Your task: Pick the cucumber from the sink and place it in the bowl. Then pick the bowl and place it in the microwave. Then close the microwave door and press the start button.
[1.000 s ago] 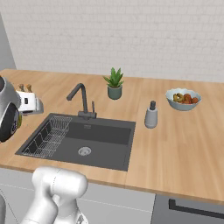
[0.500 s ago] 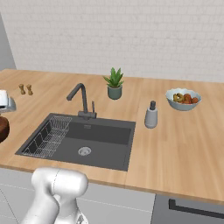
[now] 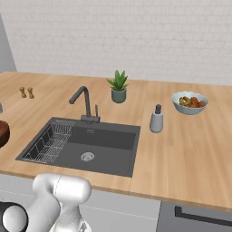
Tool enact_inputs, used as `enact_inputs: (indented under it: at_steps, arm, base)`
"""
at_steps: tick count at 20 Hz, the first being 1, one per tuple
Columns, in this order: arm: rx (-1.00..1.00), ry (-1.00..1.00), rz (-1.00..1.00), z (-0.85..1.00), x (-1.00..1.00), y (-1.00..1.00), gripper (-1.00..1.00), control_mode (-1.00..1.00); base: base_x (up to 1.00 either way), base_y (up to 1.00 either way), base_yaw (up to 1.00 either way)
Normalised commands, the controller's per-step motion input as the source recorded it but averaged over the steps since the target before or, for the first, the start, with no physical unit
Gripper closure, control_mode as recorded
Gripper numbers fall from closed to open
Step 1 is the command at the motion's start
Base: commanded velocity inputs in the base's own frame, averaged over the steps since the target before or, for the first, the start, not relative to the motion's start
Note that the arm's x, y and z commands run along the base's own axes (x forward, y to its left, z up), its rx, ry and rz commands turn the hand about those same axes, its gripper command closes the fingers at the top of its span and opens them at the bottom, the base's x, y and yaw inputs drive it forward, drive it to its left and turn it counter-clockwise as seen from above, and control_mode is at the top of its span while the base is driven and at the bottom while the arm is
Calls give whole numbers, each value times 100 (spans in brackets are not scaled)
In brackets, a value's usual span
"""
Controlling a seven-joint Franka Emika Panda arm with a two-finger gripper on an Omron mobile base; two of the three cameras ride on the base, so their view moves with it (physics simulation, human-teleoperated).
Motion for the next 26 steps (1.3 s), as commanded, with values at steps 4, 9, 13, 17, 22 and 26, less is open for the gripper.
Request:
enact_inputs:
  at_steps: [4,9,13,17,22,26]
  arm:
    - [-3,10,5,-26,34,81,100,-100]
    - [-9,9,0,-24,18,47,100,-100]
    - [-7,1,0,-39,29,19,100,-100]
    - [-4,0,0,-34,47,37,100,-100]
    - [-1,0,0,-37,43,20,100,-100]
    - [-4,0,0,-29,26,27,100,-100]
  base:
    - [0,0,0]
    - [0,0,0]
    - [0,0,0]
    - [0,0,0]
    - [0,0,0]
    - [0,0,0]
